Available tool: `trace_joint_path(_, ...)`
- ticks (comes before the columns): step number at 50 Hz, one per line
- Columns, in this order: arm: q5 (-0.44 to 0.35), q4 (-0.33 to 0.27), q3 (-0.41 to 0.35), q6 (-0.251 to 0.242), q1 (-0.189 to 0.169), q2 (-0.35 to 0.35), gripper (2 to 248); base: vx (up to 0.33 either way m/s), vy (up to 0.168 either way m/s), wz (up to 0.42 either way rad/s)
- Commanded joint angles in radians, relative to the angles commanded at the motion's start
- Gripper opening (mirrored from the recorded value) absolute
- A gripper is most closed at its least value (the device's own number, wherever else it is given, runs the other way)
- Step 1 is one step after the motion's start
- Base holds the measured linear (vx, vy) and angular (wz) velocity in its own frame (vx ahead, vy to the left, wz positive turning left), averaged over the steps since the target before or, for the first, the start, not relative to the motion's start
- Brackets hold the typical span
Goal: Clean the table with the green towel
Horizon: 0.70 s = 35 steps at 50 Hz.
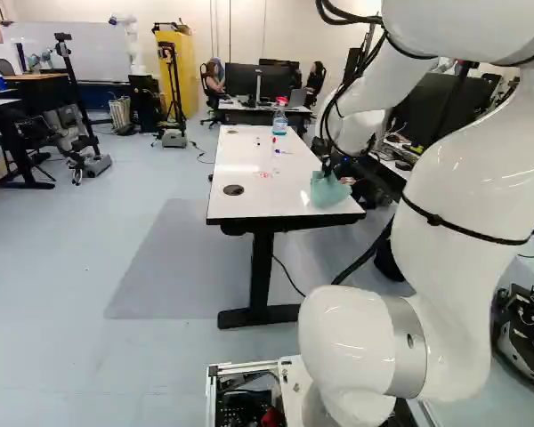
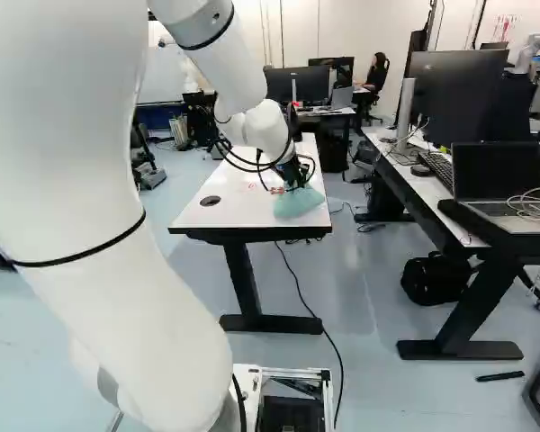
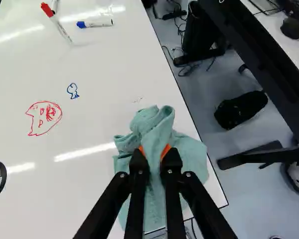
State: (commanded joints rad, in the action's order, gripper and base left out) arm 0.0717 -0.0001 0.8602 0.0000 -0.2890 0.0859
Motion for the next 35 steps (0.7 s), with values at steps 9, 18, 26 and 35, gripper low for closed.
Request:
trace_joint_path(9,0.0,0.0,0.015,0.0,0.011,0.004,42,0.0,0.0,0.0)
trace_joint_path(18,0.0,0.0,0.045,0.0,0.029,0.032,42,0.0,0.0,0.0)
trace_joint_path(26,0.0,0.0,0.08,0.0,0.047,0.064,42,0.0,0.0,0.0)
trace_joint_path(35,0.0,0.0,0.121,0.0,0.067,0.101,42,0.0,0.0,0.0)
